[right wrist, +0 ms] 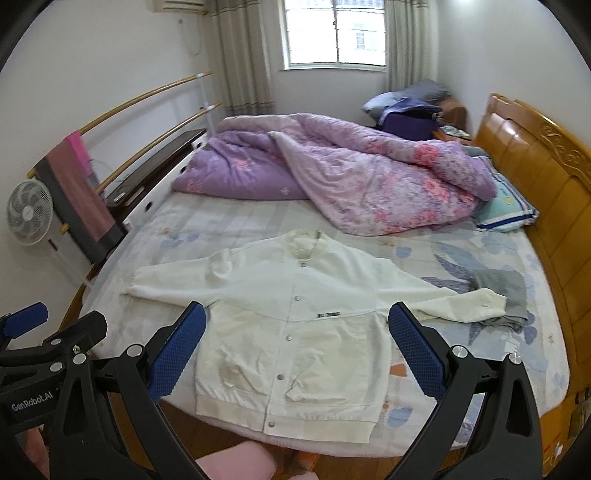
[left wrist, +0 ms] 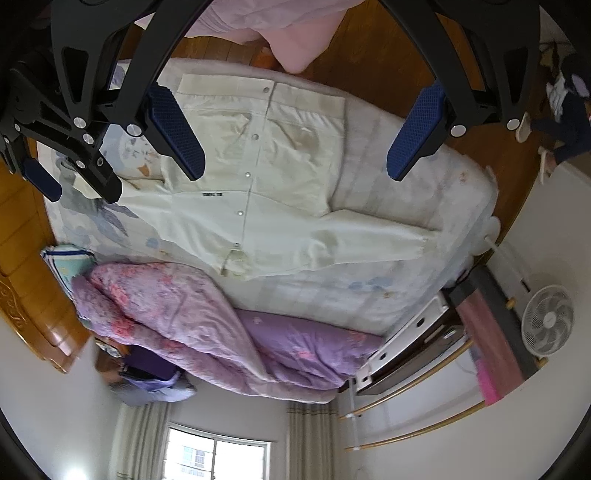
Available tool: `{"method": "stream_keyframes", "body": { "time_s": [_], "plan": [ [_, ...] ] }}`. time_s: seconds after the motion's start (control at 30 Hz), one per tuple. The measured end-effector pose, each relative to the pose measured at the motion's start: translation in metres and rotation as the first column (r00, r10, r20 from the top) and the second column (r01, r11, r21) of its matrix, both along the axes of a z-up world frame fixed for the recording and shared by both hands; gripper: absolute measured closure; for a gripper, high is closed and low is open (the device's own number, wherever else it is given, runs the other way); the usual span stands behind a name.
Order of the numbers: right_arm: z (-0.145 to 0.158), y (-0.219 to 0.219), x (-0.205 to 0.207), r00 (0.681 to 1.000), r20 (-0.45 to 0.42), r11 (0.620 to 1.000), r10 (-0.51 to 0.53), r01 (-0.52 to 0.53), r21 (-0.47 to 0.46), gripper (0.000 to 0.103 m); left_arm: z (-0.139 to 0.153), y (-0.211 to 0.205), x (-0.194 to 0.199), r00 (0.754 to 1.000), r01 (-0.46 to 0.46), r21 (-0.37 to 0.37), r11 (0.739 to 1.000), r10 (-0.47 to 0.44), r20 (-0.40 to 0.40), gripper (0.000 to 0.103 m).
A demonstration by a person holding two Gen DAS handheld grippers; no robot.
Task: Fold large clothes
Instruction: 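Reach the left gripper to the white jacket's sleeve cuff and grasp it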
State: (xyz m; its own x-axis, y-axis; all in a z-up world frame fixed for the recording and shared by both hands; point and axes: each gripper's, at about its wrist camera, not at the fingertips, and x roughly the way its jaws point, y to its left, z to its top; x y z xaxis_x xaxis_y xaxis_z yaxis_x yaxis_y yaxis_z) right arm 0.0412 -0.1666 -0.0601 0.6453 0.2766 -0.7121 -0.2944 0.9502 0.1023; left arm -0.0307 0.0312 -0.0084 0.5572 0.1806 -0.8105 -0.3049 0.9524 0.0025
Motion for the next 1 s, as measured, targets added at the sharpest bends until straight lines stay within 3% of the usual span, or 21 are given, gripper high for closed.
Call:
{"method": "stream_keyframes", "body": {
  "time_s": [0.3, 0.6, 0.73, 0.87, 1.0],
  "plan": [
    [-0.005, 0.049, 0.016, 0.997, -0.005, 0.997, 0.079, -0.079, -0.015, 0.007, -0.005, 0.049, 0.009, 0.996, -0.092, 0.002, 0.996, 0.092, 0.016, 0.005],
    [-0.024, 0.139, 0.059, 0.998, -0.054, 0.998, 0.038, -0.040, -0.051, 0.007, -0.031, 0.151, 0.060, 0.999, -0.054, -0.074, 0.996, 0.054, 0.007, 0.005],
    [-0.041, 0.186, 0.088, 0.990, -0.139, 0.999, 0.018, -0.025, -0.046, 0.007, -0.055, 0.211, 0.095, 0.998, -0.045, -0.168, 0.985, 0.038, -0.044, 0.005],
    [-0.061, 0.227, 0.117, 0.975, -0.219, 0.999, -0.019, 0.009, -0.043, 0.007, -0.089, 0.263, 0.125, 0.992, -0.074, -0.181, 0.981, 0.053, -0.115, 0.005],
    [-0.087, 0.264, 0.146, 0.955, -0.296, 0.998, -0.031, 0.012, -0.063, 0.008, -0.132, 0.317, 0.150, 0.983, -0.105, -0.250, 0.963, 0.063, -0.171, 0.005]
  ]
}}
